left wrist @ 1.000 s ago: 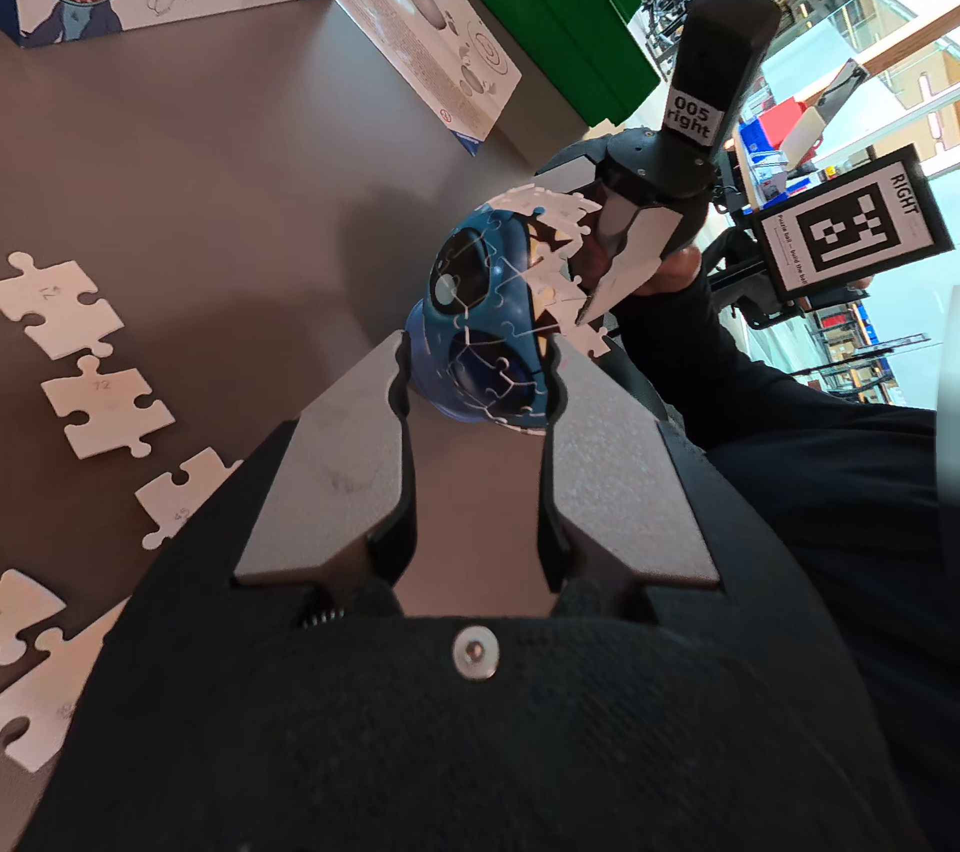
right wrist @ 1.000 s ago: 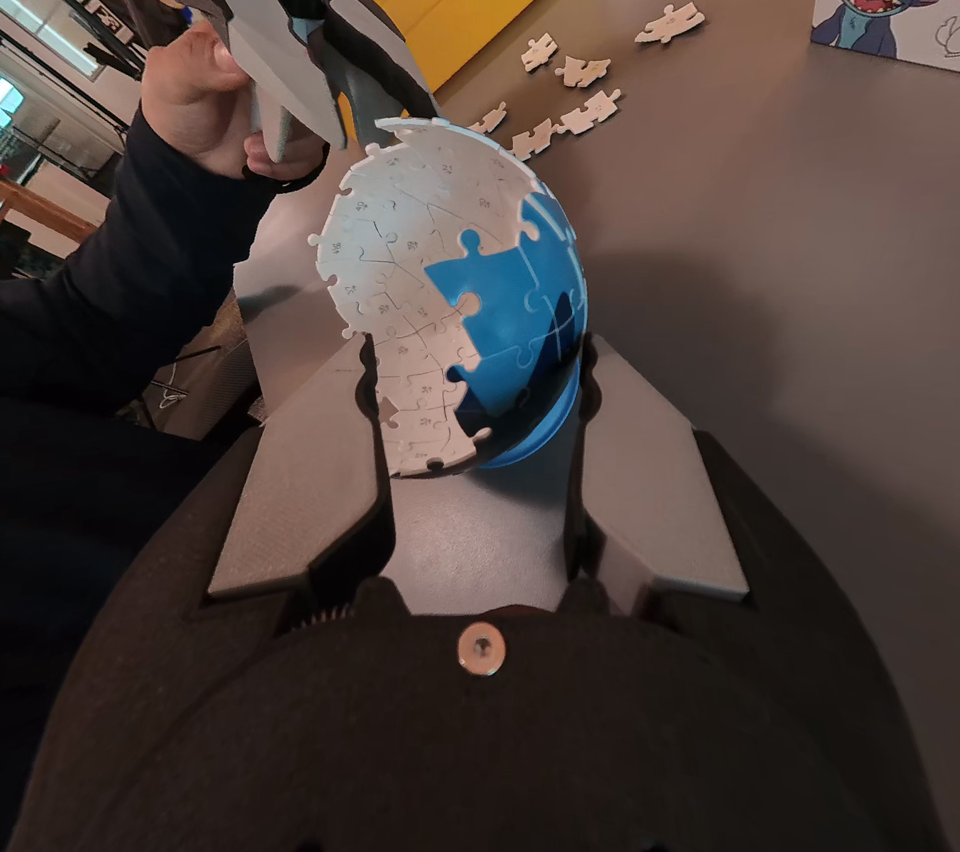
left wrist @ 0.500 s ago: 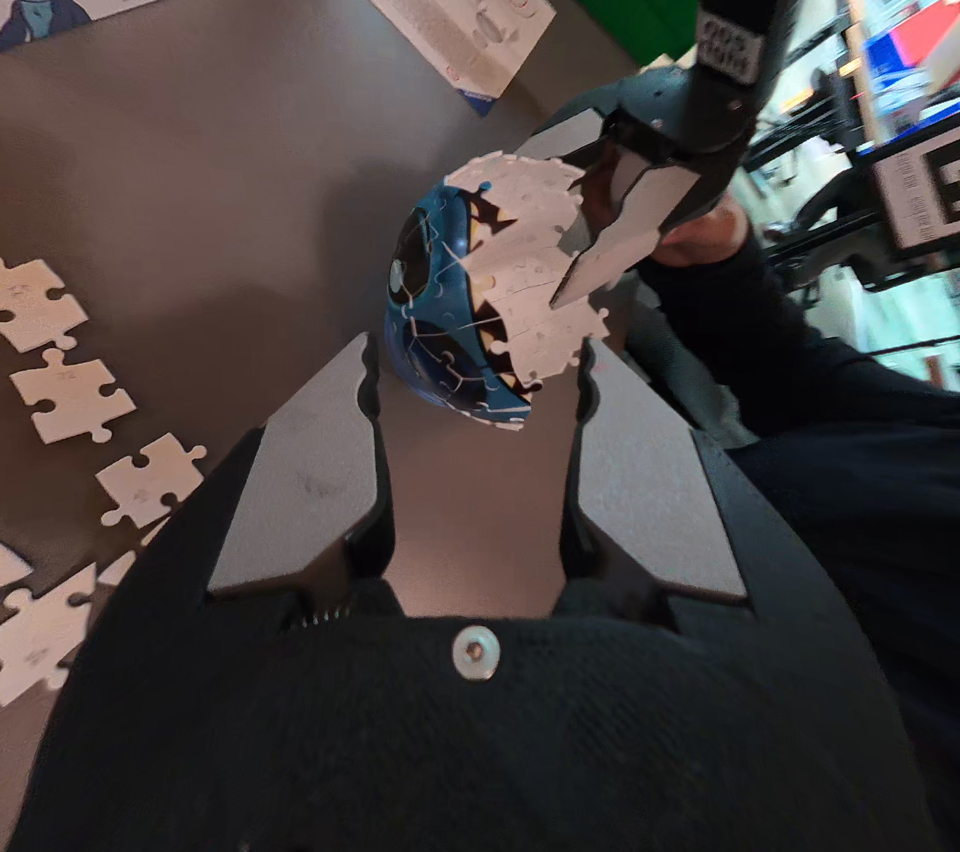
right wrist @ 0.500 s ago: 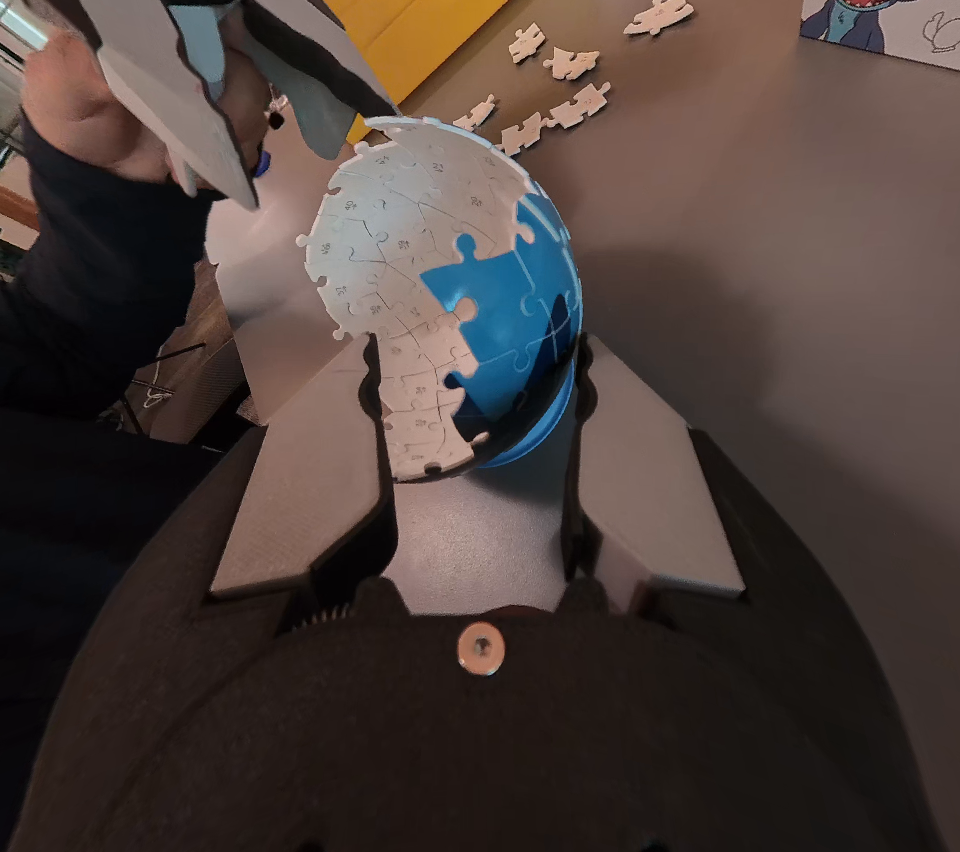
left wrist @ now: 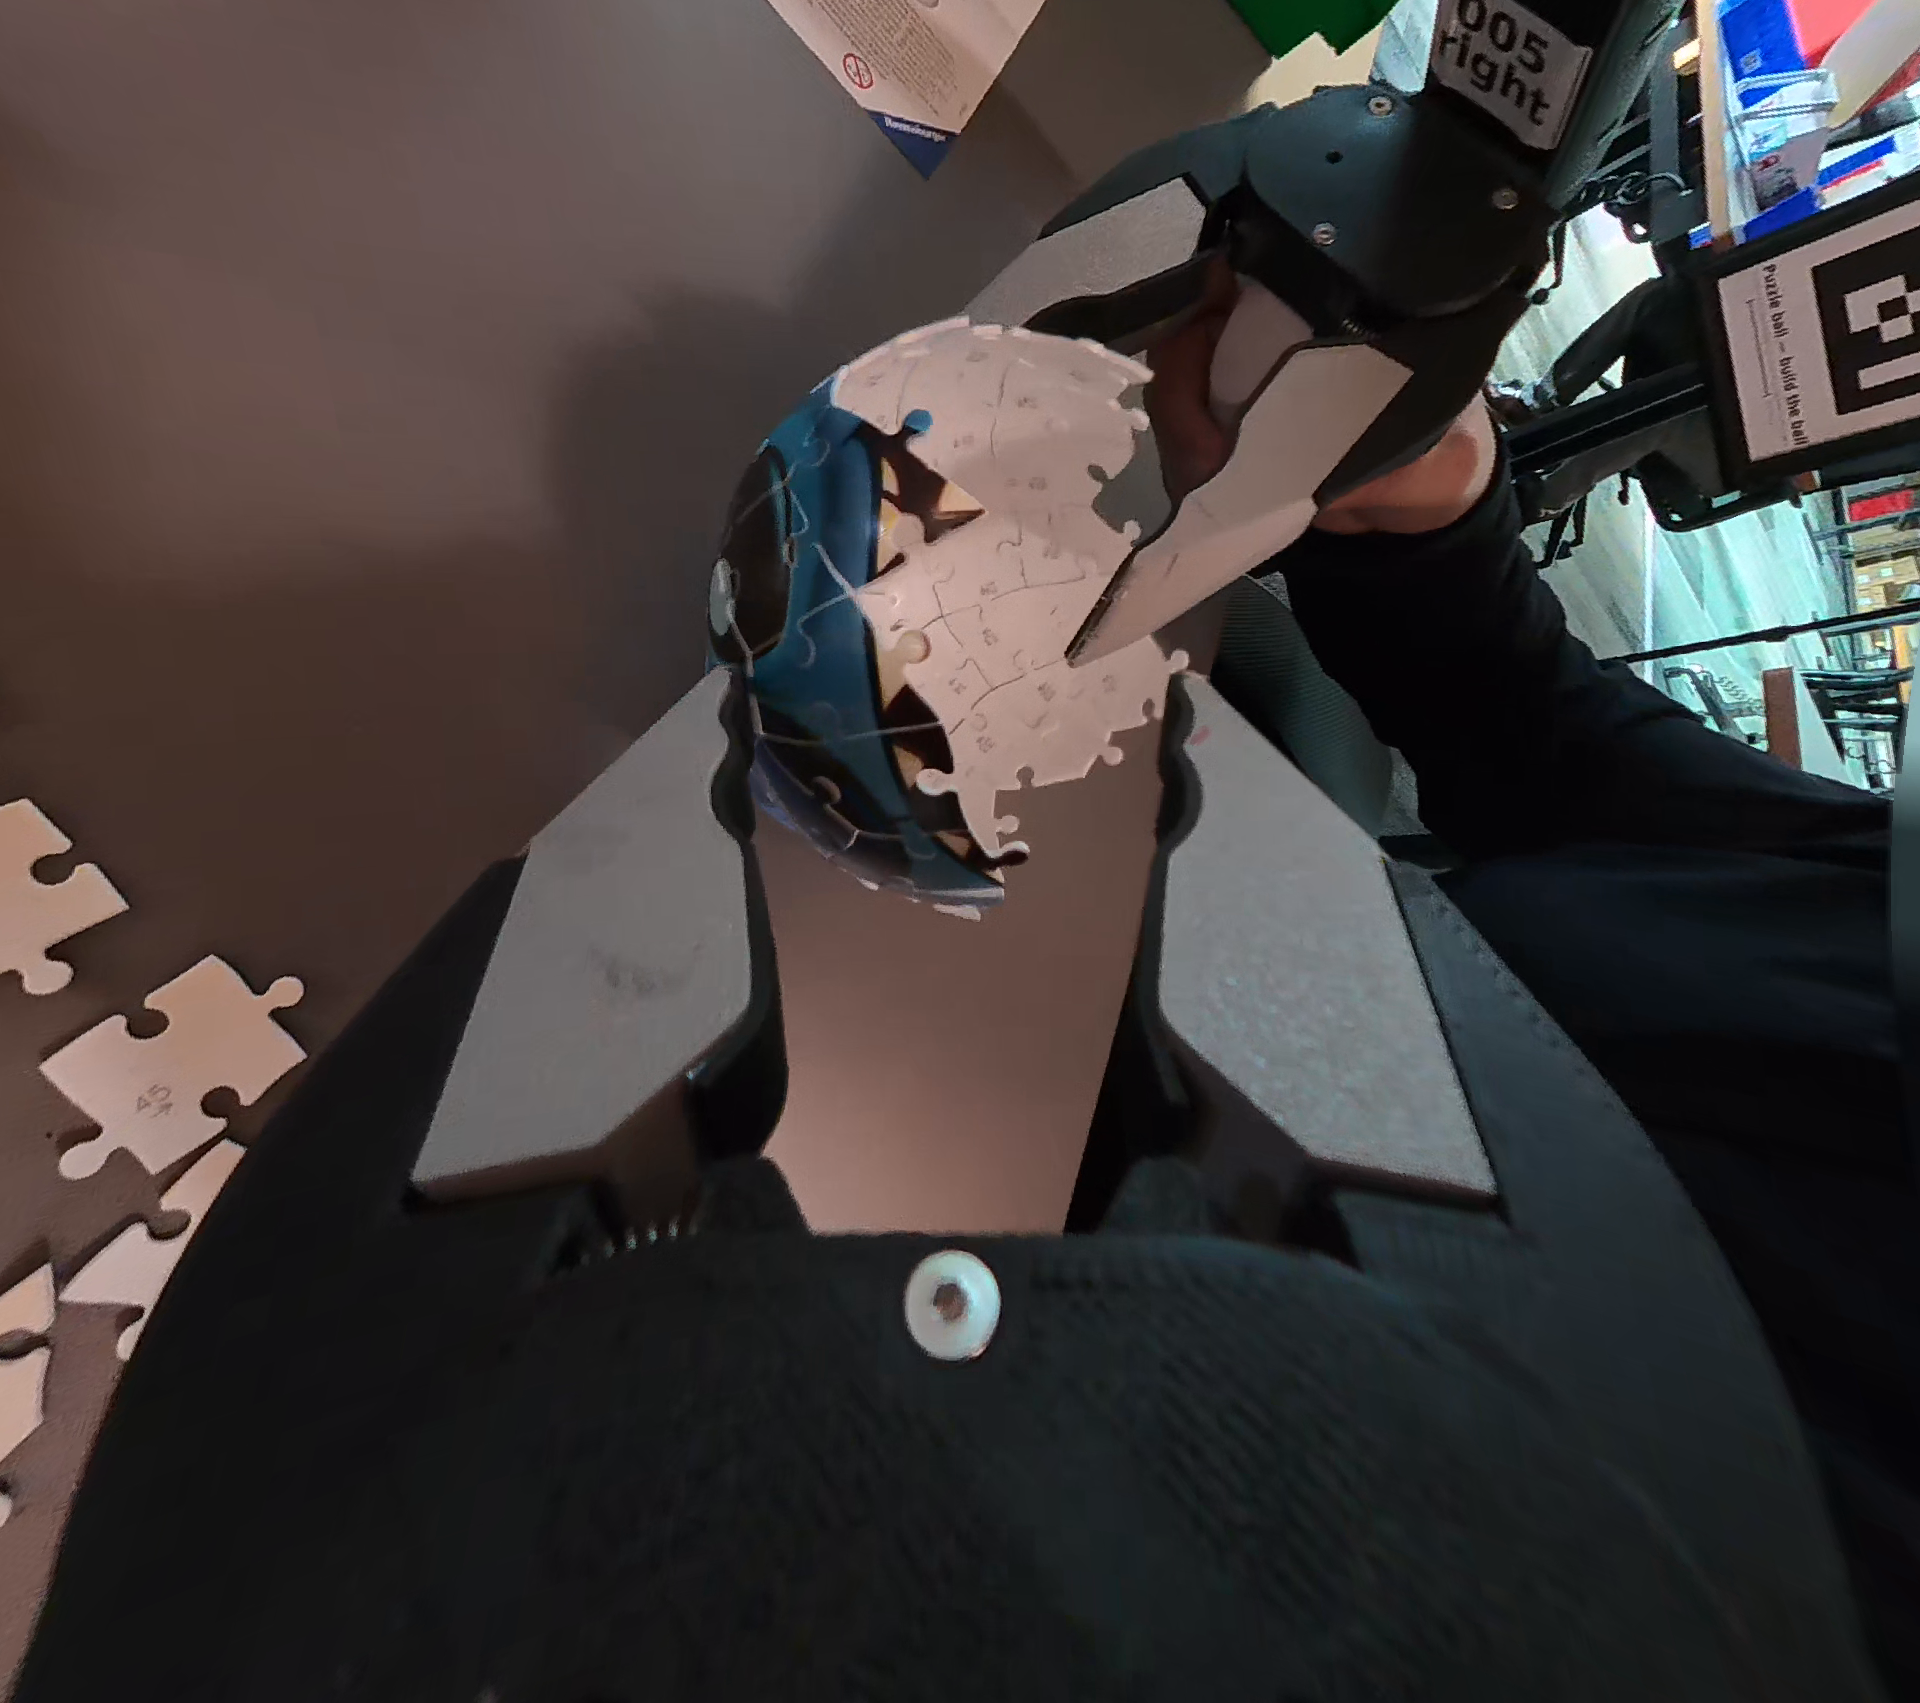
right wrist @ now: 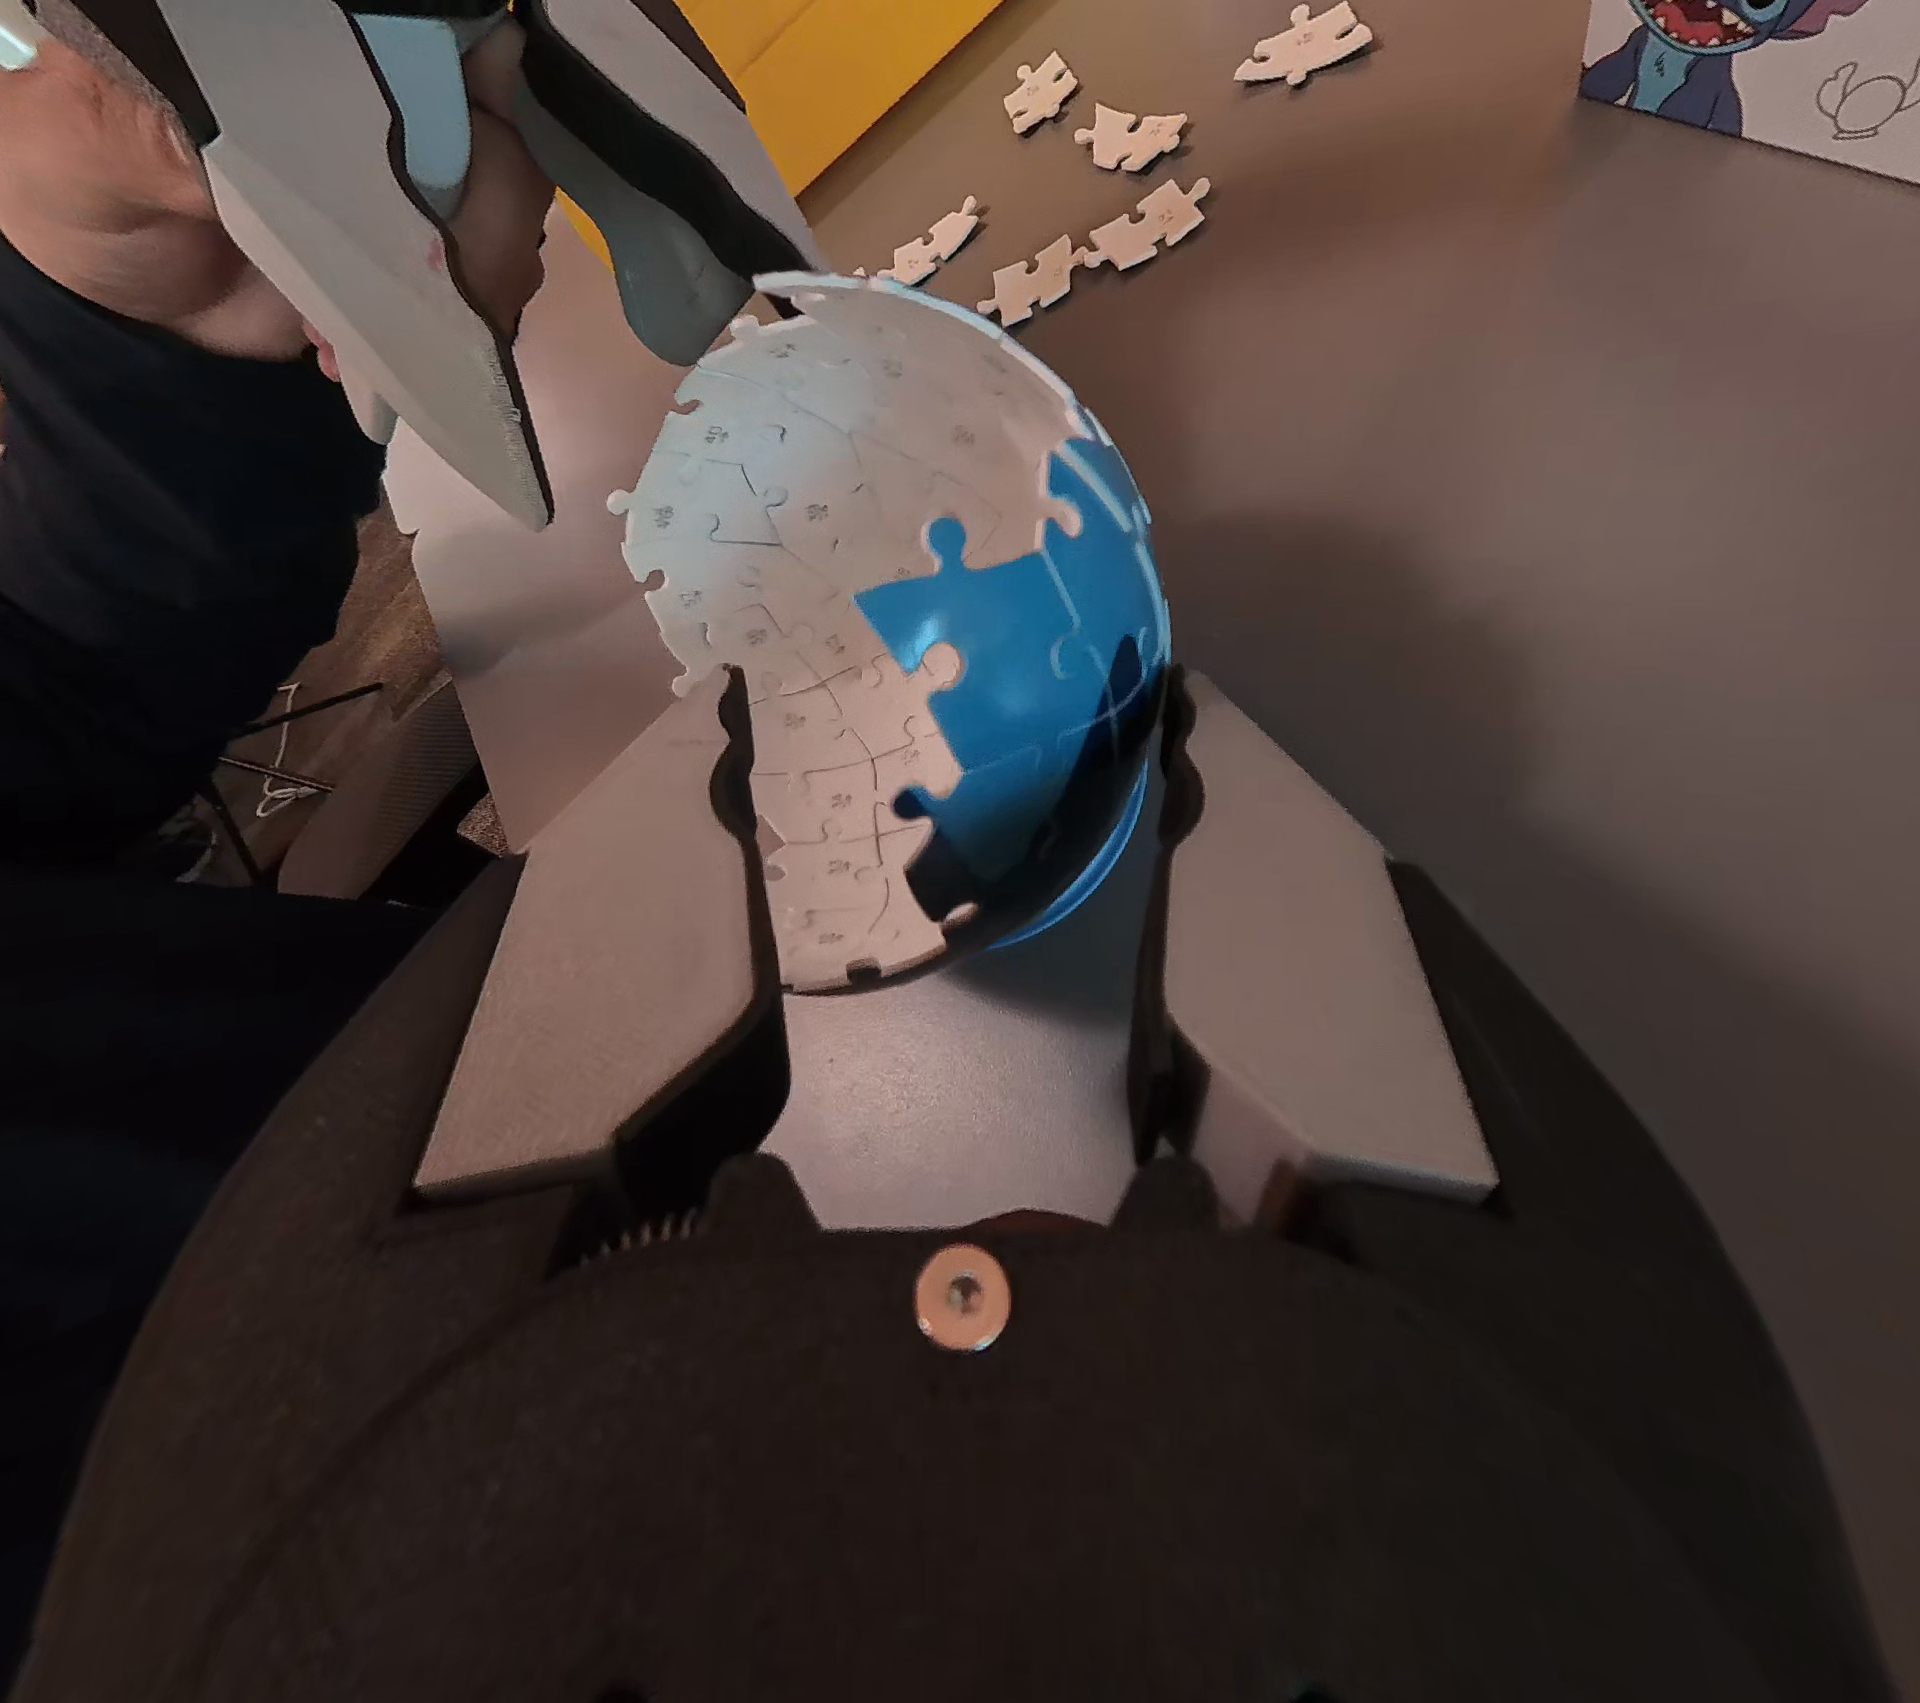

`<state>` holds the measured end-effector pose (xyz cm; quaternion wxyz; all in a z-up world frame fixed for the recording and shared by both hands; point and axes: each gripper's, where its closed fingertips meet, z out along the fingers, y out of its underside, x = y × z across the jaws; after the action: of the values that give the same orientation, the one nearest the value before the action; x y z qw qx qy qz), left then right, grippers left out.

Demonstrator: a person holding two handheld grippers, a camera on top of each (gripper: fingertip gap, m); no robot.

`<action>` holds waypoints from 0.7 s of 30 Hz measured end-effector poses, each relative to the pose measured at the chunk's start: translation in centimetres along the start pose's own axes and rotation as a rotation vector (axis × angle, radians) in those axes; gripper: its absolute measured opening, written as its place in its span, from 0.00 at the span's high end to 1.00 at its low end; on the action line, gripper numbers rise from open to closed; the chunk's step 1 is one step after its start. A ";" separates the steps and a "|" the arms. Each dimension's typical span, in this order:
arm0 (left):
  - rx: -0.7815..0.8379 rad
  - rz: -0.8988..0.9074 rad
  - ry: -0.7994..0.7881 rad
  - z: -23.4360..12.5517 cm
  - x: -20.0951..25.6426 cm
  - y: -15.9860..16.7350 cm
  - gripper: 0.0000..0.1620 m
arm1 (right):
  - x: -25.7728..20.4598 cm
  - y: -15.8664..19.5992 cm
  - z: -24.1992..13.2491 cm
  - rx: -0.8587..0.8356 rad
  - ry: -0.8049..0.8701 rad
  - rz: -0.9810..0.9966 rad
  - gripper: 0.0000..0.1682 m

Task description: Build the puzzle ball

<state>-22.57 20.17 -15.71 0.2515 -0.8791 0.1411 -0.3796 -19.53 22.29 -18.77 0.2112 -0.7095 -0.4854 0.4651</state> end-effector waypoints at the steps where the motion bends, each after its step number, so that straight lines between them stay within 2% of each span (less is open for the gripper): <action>1: 0.006 -0.001 0.002 0.0 0.0 -0.1 0.52 | 0.0 -0.1 0.0 0.006 0.000 -0.003 0.54; 10: 0.093 0.040 0.045 -1.0 1.6 -1.1 0.53 | -0.4 -1.2 0.3 0.044 0.015 -0.053 0.53; 16: 0.144 0.096 0.082 -1.8 3.4 -0.5 0.56 | -1.7 -2.1 0.2 0.091 0.041 -0.206 0.58; 21: 0.162 0.093 0.106 -2.1 3.7 0.4 0.58 | -2.0 -1.6 0.5 0.087 0.070 -0.287 0.58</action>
<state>-21.67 17.49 -12.52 0.3310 -0.8271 0.1636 -0.4237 -20.92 21.09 -16.91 0.3226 -0.6388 -0.5537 0.4257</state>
